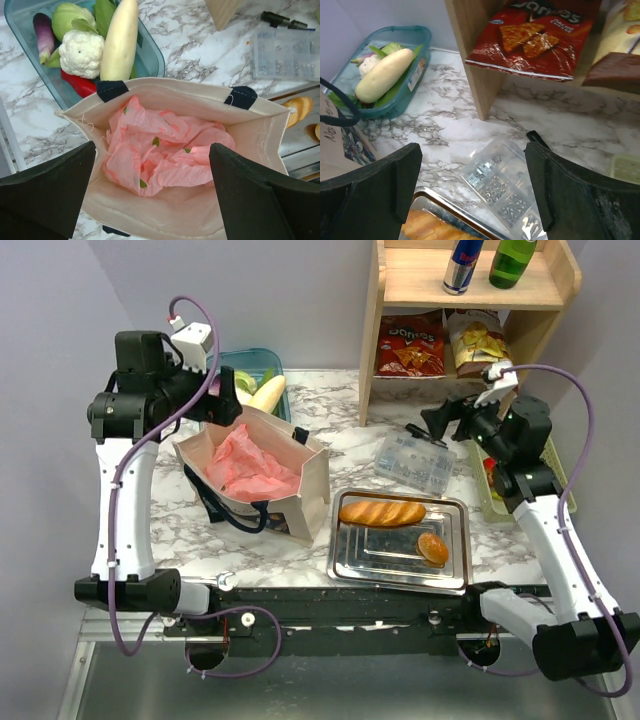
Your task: Untie the knot of the grocery bags and take out the mixed food
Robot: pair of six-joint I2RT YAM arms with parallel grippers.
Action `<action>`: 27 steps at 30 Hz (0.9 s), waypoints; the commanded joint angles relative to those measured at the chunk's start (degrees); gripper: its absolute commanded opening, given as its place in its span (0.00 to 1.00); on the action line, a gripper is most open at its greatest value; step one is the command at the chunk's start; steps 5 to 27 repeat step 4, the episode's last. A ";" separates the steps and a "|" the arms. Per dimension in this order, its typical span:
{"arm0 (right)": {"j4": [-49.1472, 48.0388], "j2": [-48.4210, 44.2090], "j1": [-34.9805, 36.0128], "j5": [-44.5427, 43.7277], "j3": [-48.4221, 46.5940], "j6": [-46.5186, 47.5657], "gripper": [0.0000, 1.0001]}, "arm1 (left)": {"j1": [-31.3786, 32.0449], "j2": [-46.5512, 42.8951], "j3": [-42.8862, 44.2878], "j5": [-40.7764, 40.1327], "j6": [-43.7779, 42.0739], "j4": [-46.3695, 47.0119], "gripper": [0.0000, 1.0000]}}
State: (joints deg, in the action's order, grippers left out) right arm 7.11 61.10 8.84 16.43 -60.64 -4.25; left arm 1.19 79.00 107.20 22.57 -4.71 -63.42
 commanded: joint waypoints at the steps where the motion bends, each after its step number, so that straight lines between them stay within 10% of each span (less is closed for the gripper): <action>1: -0.89 -3.28 -3.13 2.77 1.96 -2.76 0.93 | -0.31 2.78 3.84 1.21 4.05 -0.26 0.98; 27: -0.54 -4.14 -3.97 3.02 2.25 -2.34 0.93 | -0.31 4.40 6.12 1.34 4.36 0.03 0.99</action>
